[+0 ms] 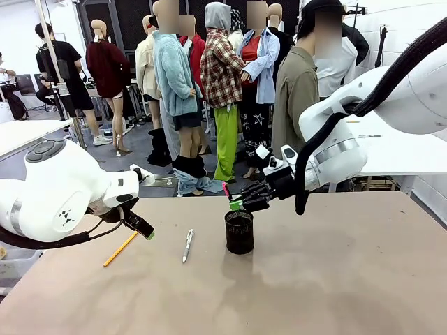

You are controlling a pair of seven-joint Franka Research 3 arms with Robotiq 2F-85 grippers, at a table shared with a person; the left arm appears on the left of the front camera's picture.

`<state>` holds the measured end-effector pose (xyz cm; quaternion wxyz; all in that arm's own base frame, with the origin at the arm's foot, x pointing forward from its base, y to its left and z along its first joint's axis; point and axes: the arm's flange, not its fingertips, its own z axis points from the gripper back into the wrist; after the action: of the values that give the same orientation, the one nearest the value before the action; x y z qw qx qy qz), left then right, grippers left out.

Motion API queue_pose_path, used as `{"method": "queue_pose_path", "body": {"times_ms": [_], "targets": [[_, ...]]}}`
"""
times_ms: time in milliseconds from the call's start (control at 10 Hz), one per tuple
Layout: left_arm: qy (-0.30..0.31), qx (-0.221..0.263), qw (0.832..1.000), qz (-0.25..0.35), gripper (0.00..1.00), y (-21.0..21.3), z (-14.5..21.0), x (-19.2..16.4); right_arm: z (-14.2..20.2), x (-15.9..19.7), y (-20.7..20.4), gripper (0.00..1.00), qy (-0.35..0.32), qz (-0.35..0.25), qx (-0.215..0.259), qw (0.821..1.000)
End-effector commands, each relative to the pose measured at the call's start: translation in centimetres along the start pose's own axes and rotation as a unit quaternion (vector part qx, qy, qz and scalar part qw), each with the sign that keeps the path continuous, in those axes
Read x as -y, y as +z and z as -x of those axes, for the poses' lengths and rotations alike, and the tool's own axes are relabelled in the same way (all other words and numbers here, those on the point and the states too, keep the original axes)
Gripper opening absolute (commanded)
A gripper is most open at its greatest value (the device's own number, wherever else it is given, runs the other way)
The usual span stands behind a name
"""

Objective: Place the pens into the pen holder.
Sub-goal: Pick up a writing instrument from the table and place it into the Pen holder.

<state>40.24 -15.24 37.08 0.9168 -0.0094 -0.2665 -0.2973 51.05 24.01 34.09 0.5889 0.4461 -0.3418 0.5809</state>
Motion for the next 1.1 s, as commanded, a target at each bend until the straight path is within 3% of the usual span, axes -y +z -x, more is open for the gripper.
{"method": "queue_pose_path", "body": {"times_ms": [0,600,700,1000], "targets": [[0.002,0.001,1.0,0.0,1.0,0.1,0.0,-0.2,1.0,0.1,-1.4,0.0,0.009,0.029,-0.027,0.999],[0.002,0.001,1.0,0.0,1.0,0.1,0.0,-0.2,2.9,-0.5,-1.8,0.0,0.002,0.08,-0.027,0.996],[0.002,0.001,1.0,0.0,1.0,0.1,0.0,-0.2,2.9,-0.6,-1.7,0.07,0.004,0.083,-0.027,0.996],[0.002,0.001,1.0,0.0,1.0,0.1,0.0,-0.2,2.8,-0.5,-1.4,0.61,-0.002,0.084,-0.021,0.996]]}}
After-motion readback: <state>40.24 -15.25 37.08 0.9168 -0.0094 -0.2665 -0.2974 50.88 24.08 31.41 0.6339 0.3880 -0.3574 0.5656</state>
